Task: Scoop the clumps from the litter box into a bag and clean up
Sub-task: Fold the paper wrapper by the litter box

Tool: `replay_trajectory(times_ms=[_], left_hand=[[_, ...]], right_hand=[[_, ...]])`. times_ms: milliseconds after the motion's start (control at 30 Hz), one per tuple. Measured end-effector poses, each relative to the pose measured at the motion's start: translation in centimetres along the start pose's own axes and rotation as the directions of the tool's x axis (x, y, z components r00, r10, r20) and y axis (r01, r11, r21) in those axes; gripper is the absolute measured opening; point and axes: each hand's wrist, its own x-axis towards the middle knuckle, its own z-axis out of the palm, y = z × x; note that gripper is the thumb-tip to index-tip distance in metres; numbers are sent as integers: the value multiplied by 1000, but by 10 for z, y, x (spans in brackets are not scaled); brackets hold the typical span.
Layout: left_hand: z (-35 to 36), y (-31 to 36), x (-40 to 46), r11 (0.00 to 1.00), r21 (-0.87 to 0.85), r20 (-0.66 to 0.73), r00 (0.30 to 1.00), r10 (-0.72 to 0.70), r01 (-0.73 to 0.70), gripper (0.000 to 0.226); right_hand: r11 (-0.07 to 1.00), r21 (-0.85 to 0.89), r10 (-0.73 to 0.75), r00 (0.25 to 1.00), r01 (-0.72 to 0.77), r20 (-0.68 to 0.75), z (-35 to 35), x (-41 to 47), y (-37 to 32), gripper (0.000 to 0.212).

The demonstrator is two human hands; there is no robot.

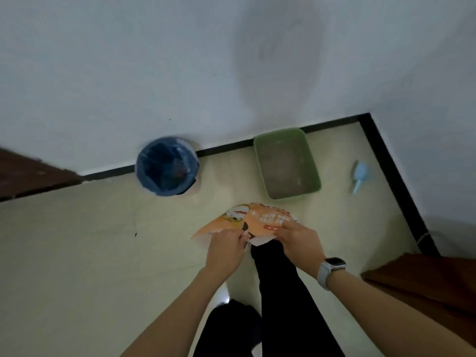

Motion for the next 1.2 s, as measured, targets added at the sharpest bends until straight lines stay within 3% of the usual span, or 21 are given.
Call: replay_trajectory(times_ms=[167,267,333,533,733,867,967,1100,1200], left_hand=[[-27,-76,-137,968,-202,-304,930,-208,150,32],[-44,-119,-206,914,-307,-403,833,-379,267,32],[-48,-152,-248,852,-375,-423,750,-509,367,30],[-55,-247,-379,587,-572,-360,468,-807,573,25],[-63,-360,-499,268,-709,-211,166,-963,652,29],[-78,-427,-566,-18,-841,-50,-110,-993,540,30],[-90,-464,-615,-171,-912,81,-245,-966,372,31],[-99,-517,-674,-254,-951,187,-326,-927,178,28],[-114,-570,-719,-246,-950,165,-359,-919,192,28]], right_hand=[[954,-34,-299,954,298,-11,8,-13,-128,17],[860,-56,-509,860,507,-39,8,-17,-214,33],[794,-31,-607,795,607,1,20,-20,-266,32],[593,144,-803,570,792,173,96,-29,-424,33],[325,242,-916,240,914,322,163,-42,-614,34],[170,360,-893,-11,918,451,204,-53,-741,35],[79,443,-848,-174,893,501,223,-68,-824,42],[-51,473,-811,-313,880,495,247,-91,-926,31],[-109,457,-819,-340,883,463,272,-104,-1001,31]])
